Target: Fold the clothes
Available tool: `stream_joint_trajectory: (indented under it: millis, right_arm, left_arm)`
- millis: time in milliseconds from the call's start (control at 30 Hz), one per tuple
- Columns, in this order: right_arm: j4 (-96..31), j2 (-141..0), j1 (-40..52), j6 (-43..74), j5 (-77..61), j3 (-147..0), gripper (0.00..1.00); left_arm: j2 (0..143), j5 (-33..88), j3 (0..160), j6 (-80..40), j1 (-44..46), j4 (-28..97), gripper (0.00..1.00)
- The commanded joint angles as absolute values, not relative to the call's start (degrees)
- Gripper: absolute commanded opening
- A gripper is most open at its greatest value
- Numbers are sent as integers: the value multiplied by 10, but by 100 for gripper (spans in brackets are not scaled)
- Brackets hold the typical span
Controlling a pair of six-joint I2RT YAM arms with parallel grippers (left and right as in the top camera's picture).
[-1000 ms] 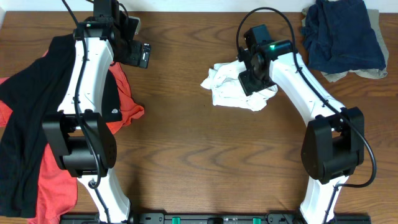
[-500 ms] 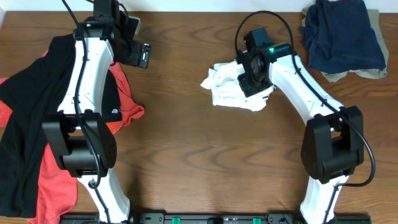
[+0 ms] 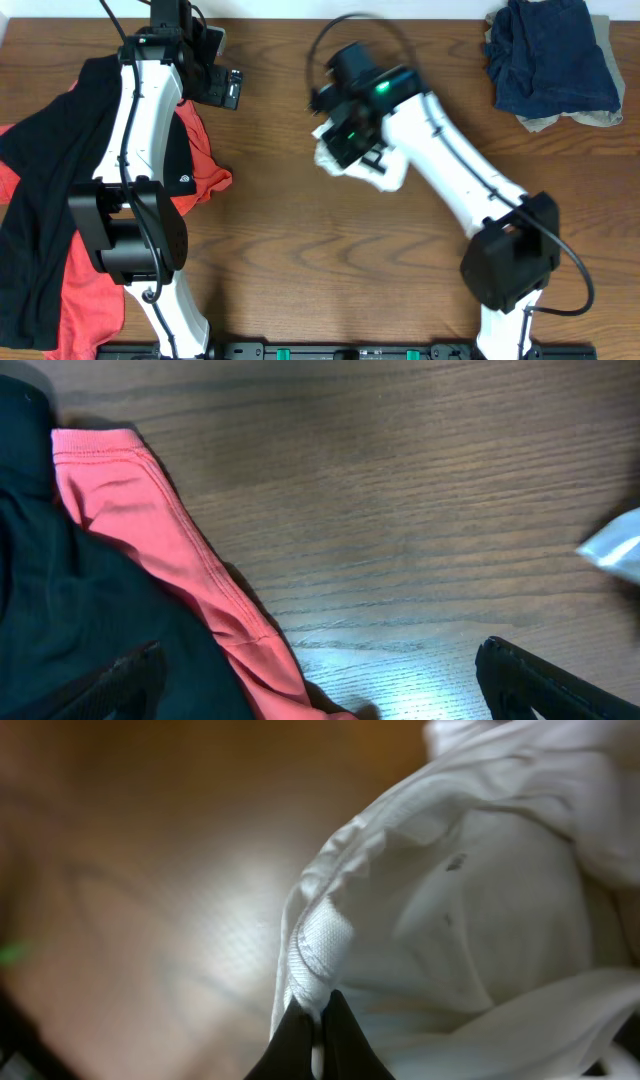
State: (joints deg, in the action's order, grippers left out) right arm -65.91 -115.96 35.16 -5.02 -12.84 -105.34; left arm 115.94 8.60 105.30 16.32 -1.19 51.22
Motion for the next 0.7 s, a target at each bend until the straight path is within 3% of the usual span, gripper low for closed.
stream_joint_trajectory:
  millis: [0, 33, 67, 100, 167, 400, 667]
  right_arm:
    - [-662, -1152, 388, -43, -150, -1027, 7]
    - [-661, -1152, 395, -42, -148, -1020, 18]
    - [-662, -1152, 399, -33, -141, -1015, 37]
    - [-662, -1152, 399, -23, -134, -1015, 46]
    - [-655, -1150, 392, -14, -129, -1017, 53]
    - [-646, -1150, 296, 84, -83, -1080, 57]
    - [-602, -1167, 214, 107, -84, -1058, 56]
  left_arm:
    - [1156, 85, 1052, 156, -13, 514, 99]
    - [1157, 85, 1052, 156, -13, 514, 99]
    - [1157, 85, 1052, 156, -13, 514, 99]
    - [1157, 85, 1052, 156, -13, 514, 99]
    - [1157, 85, 1052, 156, -13, 514, 99]
    - [1157, 85, 1052, 156, -13, 514, 99]
    - [1157, 85, 1052, 156, -13, 513, 99]
